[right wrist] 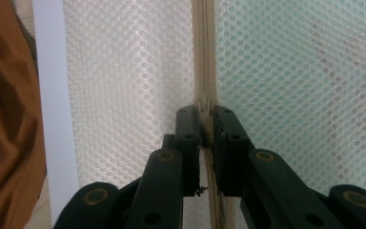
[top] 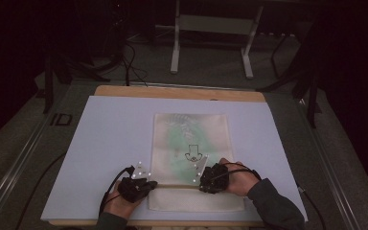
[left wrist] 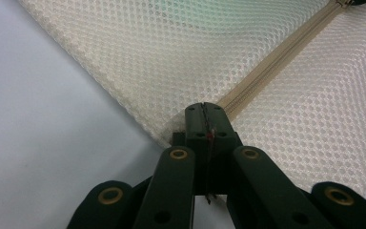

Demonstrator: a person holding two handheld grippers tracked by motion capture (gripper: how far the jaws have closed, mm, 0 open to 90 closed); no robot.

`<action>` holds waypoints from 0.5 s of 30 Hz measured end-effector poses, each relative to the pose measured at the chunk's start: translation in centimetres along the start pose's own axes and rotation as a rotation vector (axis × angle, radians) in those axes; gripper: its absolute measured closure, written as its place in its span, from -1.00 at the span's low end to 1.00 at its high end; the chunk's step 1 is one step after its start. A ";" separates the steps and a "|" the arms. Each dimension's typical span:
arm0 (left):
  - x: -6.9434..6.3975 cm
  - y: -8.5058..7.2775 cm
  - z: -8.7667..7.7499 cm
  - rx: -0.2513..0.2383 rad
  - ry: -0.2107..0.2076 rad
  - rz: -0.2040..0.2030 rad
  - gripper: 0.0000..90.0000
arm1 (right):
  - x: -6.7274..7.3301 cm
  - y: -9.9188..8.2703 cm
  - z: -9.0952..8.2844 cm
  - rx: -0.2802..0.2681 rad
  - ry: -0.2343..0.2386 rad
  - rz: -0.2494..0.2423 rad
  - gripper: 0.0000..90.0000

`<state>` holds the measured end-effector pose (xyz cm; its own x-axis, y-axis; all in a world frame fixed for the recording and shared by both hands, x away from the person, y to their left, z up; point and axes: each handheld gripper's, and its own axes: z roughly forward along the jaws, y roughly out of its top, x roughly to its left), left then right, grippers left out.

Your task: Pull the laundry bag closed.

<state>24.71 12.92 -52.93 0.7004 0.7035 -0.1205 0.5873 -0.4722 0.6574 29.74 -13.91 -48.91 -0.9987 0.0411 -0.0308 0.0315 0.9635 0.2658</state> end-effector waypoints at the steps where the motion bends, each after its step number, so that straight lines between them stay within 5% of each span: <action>1: 0.0 0.0 0.0 0.000 0.000 0.000 0.98 | -0.1 -0.2 -0.1 -0.002 0.004 0.002 0.83; 15: 0.0 0.0 0.0 0.001 0.001 -0.001 0.99 | -0.2 -1.0 -0.4 -0.005 0.002 0.018 0.83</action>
<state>24.70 12.91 -52.93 0.6995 0.7045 -0.1201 0.5881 -0.4719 0.6569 29.86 -15.01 -48.79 -0.9980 0.0581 -0.0241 0.0494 0.9613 0.2709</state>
